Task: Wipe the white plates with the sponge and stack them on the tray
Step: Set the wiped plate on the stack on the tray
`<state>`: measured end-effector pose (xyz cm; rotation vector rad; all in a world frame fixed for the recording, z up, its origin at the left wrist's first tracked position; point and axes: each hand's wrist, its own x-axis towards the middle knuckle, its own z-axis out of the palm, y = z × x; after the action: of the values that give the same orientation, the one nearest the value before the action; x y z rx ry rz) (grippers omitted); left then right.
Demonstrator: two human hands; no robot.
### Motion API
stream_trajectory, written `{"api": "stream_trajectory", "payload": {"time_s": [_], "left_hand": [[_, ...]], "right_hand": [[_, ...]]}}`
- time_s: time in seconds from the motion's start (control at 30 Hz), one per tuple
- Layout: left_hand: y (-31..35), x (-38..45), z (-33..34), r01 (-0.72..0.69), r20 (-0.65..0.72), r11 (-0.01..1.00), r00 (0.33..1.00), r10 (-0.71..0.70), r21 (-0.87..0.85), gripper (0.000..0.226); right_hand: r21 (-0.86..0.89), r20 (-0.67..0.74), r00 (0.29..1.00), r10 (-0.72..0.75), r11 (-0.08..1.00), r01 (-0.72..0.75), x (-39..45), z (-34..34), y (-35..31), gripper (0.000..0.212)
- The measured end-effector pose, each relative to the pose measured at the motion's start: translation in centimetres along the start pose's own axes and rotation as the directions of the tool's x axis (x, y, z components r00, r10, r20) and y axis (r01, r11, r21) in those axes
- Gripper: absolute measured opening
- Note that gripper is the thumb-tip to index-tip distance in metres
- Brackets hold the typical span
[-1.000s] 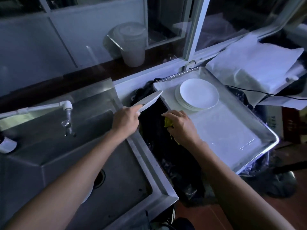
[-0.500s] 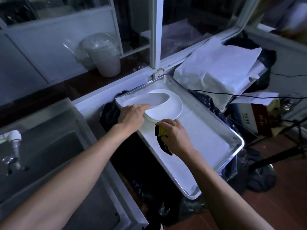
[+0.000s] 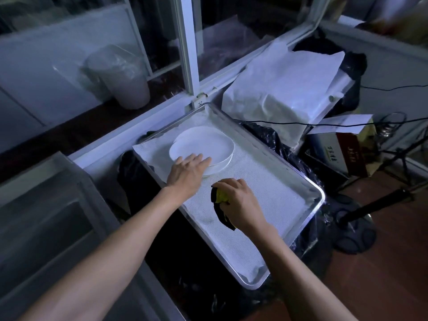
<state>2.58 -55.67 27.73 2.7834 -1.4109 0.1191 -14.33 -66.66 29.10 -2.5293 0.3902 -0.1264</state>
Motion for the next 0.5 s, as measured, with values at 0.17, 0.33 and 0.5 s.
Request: {"api": "stream_trajectory", "payload": {"time_s": [0.17,0.33,0.5], "left_hand": [[0.3,0.2,1.4,-0.019,0.152,0.999,0.988,0.012,0.047,0.072],[-0.2,-0.3,2.6,-0.045,0.252,0.994,0.968,0.020,0.096,0.085],[-0.5,-0.5,3.4,-0.044,0.252,0.995,0.967,0.020,0.092,0.085]], "right_hand": [[0.012,0.017,1.000,0.004,1.000,-0.004,0.0,0.6,0.4,0.058],[0.036,0.028,0.999,0.025,0.999,-0.026,-0.5,1.1,0.9,0.058],[0.038,0.022,0.999,0.028,0.999,-0.029,-0.8,1.3,1.0,0.057]]}}
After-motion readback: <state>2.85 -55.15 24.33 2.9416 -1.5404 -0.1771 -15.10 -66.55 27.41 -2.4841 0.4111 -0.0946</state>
